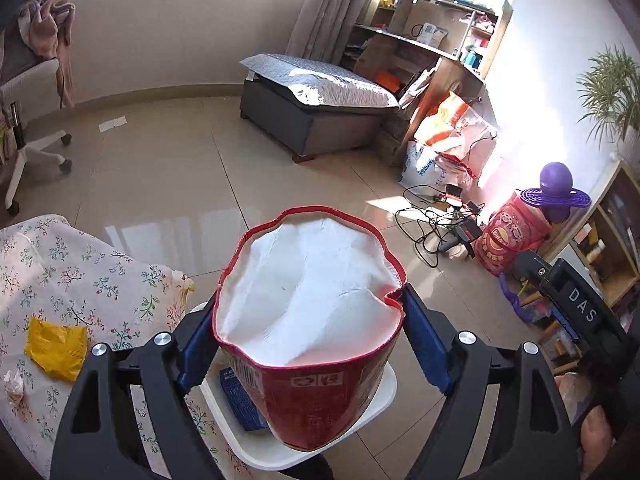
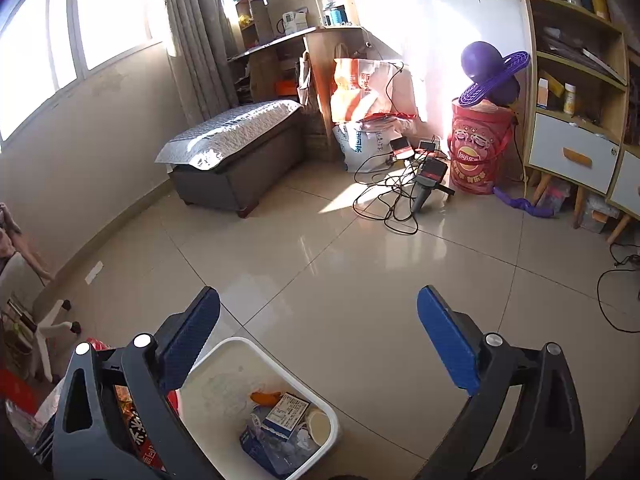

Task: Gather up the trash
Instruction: 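Lower the noodle cup into the bin and open the left gripper, then move both tools back over the table toward the tissue and yellow packet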

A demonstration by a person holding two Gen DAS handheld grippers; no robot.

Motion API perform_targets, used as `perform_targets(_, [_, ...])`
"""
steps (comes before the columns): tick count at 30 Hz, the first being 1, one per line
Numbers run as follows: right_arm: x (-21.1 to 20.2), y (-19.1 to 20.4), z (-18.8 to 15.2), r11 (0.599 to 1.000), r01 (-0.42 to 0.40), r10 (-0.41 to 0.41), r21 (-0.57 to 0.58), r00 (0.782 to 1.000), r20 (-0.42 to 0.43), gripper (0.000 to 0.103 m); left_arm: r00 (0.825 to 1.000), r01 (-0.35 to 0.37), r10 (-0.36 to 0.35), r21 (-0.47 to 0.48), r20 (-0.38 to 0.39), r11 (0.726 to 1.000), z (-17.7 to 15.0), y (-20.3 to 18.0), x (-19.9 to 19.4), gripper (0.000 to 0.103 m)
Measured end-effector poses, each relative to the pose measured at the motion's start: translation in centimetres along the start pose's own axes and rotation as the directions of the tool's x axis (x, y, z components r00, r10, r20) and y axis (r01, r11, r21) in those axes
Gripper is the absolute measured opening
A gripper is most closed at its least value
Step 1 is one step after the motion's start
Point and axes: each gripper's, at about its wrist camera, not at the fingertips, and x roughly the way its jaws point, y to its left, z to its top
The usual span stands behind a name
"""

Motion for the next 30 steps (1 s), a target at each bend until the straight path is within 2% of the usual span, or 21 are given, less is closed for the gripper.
perform_targets(5, [-0.3,1.5,-0.7,0.999,-0.013,0.013,-0.047,1.0,-0.002,0.096,0.999,-0.039,0.039,-0.034,0.011,0.999,-0.1,1.6,-1.1,0.089])
perform_targets(8, [-0.9,3.0,-1.3,0.995,-0.053,0.054,-0.088,0.999,0.008,0.096,0.992,-0.12,0.121,-0.041,0.041,0.992,-0.3,2.8,-2.3,0.09])
perform_targets(12, [-2.3,5.8,-2.6,0.982,-0.105,0.11,-0.158,0.994,0.021,0.096,0.96,-0.258,0.263,-0.054,0.095,0.965,-0.9,4.9,-4.3,0.093])
perform_targets(17, [-4.1,9.7,-4.8,0.951,-0.163,0.176,-0.262,0.984,0.027,0.096,0.922,-0.362,0.372,-0.102,0.11,0.927,-2.1,8.2,-6.6,0.095])
perform_targets(24, [-6.5,15.2,-8.1,0.885,-0.226,0.255,-0.408,0.967,0.018,0.096,0.874,-0.456,0.477,-0.179,0.093,0.872,-4.3,13.6,-9.7,0.096])
perform_targets(30, [-7.8,18.9,-10.5,0.83,-0.277,0.304,-0.484,0.953,-0.024,0.096,0.837,-0.519,0.545,-0.245,0.048,0.819,-6.5,18.5,-11.7,0.096])
